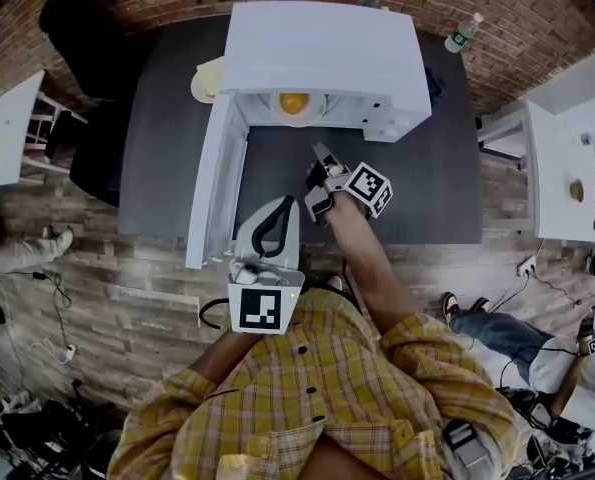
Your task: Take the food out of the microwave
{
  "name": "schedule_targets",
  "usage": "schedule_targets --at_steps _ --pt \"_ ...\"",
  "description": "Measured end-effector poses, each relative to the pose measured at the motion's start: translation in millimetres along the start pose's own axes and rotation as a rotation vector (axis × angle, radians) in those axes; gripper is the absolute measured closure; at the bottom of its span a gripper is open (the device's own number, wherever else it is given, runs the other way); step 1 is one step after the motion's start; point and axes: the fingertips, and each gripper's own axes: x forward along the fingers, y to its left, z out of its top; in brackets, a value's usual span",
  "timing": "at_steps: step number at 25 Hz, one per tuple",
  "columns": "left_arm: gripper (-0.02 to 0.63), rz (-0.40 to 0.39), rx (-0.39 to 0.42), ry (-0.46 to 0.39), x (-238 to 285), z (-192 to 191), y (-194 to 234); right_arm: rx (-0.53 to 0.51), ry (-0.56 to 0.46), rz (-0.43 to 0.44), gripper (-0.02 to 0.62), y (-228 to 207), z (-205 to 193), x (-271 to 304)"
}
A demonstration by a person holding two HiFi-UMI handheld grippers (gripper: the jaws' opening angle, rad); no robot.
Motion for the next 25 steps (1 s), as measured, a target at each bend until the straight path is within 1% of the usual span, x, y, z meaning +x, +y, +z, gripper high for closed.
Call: schedule_targets --at_steps 7,10,15,22,25 --pt "0.606 0.007 -0.023 0.003 0 -1 3 0.038 -0.011 -0.016 0.579 -22 3 21" --pt "0.606 0.013 -0.036 0.013 0 -4 5 0.08 -0.023 -0.021 0.564 -32 8 28" --pt "0.606 0.015 -0.044 0.027 -2 -10 9 0.161 -0.048 -0.004 0.552 -45 14 39" --pt "0.606 0.02 -0.053 0.036 -3 -15 11 0.23 -0.044 -0.032 0.504 -67 13 51" --pt "0.606 0.017 -0.057 0.042 -2 -16 12 0.232 -0.038 -0.047 0.477 -74 14 57"
